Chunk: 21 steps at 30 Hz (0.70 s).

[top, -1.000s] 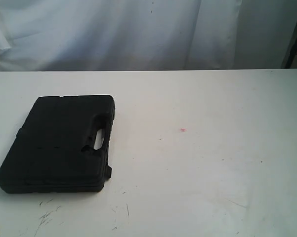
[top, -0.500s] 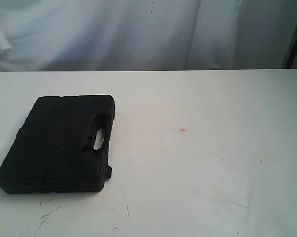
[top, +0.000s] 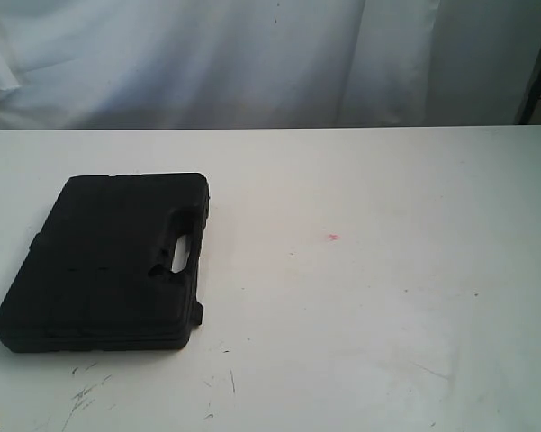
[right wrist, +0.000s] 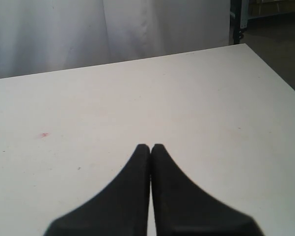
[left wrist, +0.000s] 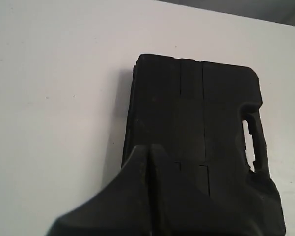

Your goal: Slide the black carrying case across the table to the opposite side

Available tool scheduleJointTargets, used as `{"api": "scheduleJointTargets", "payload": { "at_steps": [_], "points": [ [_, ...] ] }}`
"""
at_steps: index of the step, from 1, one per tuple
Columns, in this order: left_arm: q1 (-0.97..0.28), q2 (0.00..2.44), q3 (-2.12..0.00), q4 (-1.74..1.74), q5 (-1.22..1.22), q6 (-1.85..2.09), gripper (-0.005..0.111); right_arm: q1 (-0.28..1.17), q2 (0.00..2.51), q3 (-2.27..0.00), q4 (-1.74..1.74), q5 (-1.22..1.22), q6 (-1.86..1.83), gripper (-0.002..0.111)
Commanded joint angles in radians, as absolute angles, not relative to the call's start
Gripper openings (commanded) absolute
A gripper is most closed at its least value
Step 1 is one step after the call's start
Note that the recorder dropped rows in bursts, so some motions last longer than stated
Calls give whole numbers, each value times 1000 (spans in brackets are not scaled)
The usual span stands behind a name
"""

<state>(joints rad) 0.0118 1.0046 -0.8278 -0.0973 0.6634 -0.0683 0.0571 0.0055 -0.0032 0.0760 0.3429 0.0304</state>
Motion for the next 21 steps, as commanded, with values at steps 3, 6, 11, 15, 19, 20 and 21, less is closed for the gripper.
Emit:
{"api": "scheduleJointTargets", "payload": {
  "at_steps": [3, 6, 11, 15, 19, 20, 21],
  "points": [
    [8, 1077, -837, -264, 654, -23, 0, 58, 0, 0, 67, 345, 35, 0],
    [8, 1129, -840, -390, 680, 130, 0, 58, 0, 0, 67, 345, 35, 0],
    [-41, 1326, -944, -470, 792, 223, 0, 58, 0, 0, 67, 345, 35, 0],
    [-151, 1466, -1038, -340, 794, 100, 0, 58, 0, 0, 67, 345, 35, 0],
    [-236, 1585, -1138, -295, 835, 46, 0, 58, 0, 0, 67, 345, 35, 0],
    [-262, 1622, -1166, -296, 845, 33, 0, 58, 0, 0, 67, 345, 35, 0],
    [-291, 1670, -1203, -296, 845, 24, 0, 58, 0, 0, 67, 345, 35, 0]
  ]
}}
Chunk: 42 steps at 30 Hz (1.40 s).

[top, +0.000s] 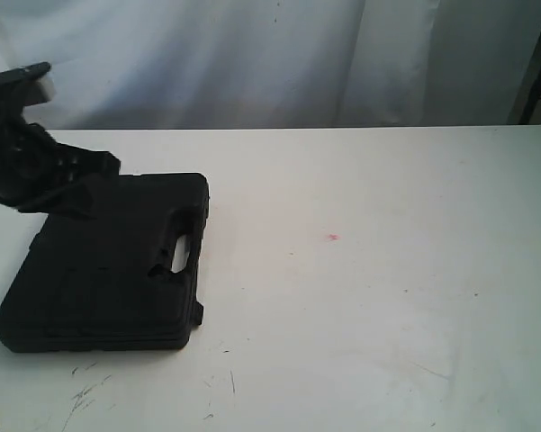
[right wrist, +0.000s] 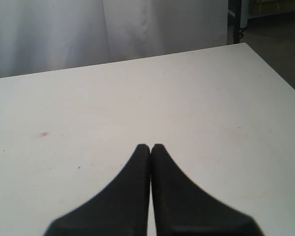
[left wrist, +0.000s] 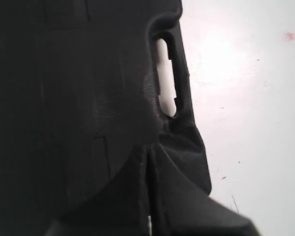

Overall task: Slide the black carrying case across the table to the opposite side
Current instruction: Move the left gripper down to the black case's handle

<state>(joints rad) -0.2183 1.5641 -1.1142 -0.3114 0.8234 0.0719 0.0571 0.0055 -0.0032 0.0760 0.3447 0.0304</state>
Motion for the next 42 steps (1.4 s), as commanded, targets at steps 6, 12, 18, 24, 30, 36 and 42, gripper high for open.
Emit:
{"api": "scheduleJointTargets", "payload": {
  "at_steps": [6, 12, 18, 24, 30, 36, 42],
  "points": [
    [-391, 1854, -1372, -179, 892, -107, 0, 58, 0, 0, 67, 345, 35, 0],
    [-450, 1993, -1490, -48, 953, -238, 0, 58, 0, 0, 67, 345, 37, 0],
    [-459, 2060, -1547, -71, 964, -258, 18, 58, 0, 0, 67, 345, 37, 0],
    [-459, 2108, -1582, -71, 973, -258, 42, 58, 0, 0, 67, 345, 37, 0],
    [-459, 2152, -1589, -75, 966, -261, 47, 58, 0, 0, 67, 345, 37, 0],
    [-459, 2189, -1589, -83, 940, -261, 47, 58, 0, 0, 67, 345, 37, 0],
    [-459, 2205, -1589, -94, 921, -261, 45, 58, 0, 0, 67, 345, 37, 0]
  ]
}}
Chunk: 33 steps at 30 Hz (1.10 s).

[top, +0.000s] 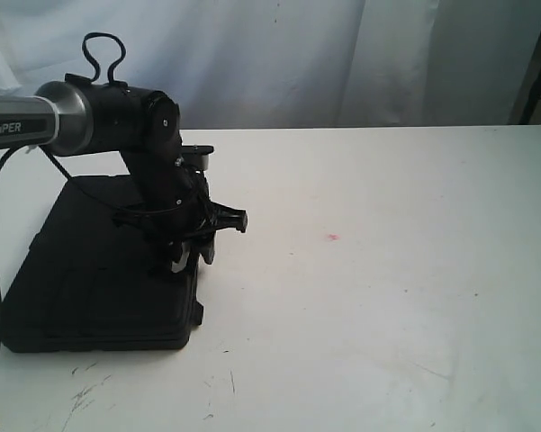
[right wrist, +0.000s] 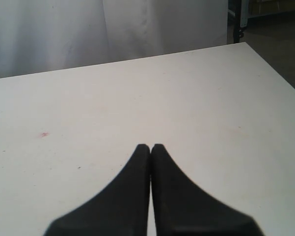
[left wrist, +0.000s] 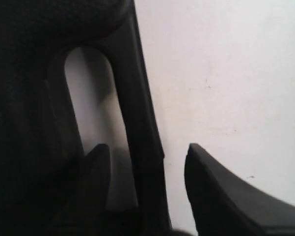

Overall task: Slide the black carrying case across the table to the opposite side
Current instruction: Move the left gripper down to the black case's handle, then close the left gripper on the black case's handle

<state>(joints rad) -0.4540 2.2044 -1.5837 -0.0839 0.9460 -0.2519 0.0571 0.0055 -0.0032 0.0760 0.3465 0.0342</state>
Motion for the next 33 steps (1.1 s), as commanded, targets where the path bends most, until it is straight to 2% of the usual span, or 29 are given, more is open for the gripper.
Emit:
{"api": "scheduleJointTargets", "payload": {
  "at_steps": [1, 6, 12, 14, 33],
  "points": [
    [-459, 2205, -1589, -94, 918, -261, 43, 58, 0, 0, 67, 345, 37, 0],
    [-459, 2211, -1589, -94, 917, -261, 23, 58, 0, 0, 67, 345, 37, 0],
    [-459, 2212, -1589, -94, 913, -261, 8, 58, 0, 0, 67, 345, 37, 0],
    [-459, 2212, -1589, -94, 913, -257, 0, 58, 0, 0, 67, 345, 37, 0],
    [-461, 2210, -1589, -238, 888, -261, 0, 58, 0, 0, 67, 345, 37, 0]
  ]
}}
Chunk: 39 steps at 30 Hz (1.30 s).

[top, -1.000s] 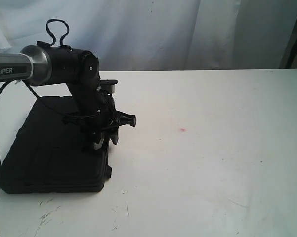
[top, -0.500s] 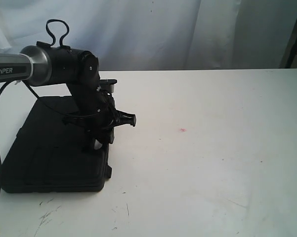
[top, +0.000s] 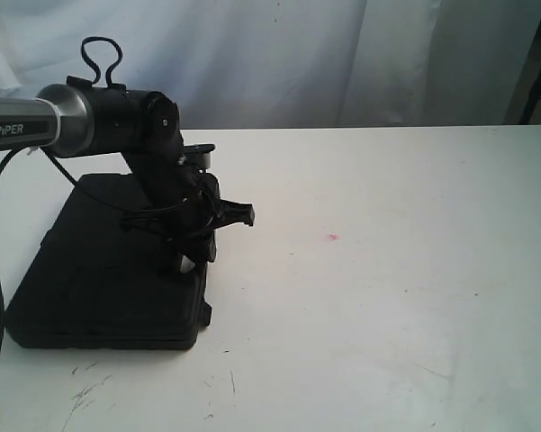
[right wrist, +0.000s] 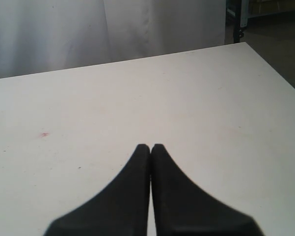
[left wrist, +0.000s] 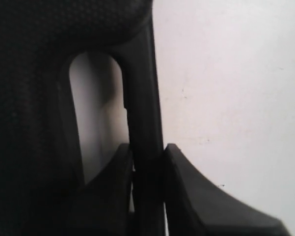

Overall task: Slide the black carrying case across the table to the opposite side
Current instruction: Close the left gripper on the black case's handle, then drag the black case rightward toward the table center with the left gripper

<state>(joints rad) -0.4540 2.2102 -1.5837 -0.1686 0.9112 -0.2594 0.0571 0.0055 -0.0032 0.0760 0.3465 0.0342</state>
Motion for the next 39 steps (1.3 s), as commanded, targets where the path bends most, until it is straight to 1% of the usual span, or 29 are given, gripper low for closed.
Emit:
{"api": "scheduleJointTargets", "payload": {
  "at_steps": [1, 11, 19, 31, 39],
  "points": [
    [-465, 2210, -1589, -238, 886, -261, 0, 58, 0, 0, 67, 345, 37, 0],
    [-536, 2210, -1589, -243, 818, -365, 0, 58, 0, 0, 67, 345, 37, 0],
    [-539, 2210, -1589, -350, 767, -367, 0, 58, 0, 0, 67, 345, 37, 0],
    [-598, 2212, -1589, -395, 683, -368, 0, 58, 0, 0, 67, 345, 37, 0],
    [-600, 2262, -1639, -455, 712, -366, 0, 58, 0, 0, 67, 345, 37, 0]
  ]
}}
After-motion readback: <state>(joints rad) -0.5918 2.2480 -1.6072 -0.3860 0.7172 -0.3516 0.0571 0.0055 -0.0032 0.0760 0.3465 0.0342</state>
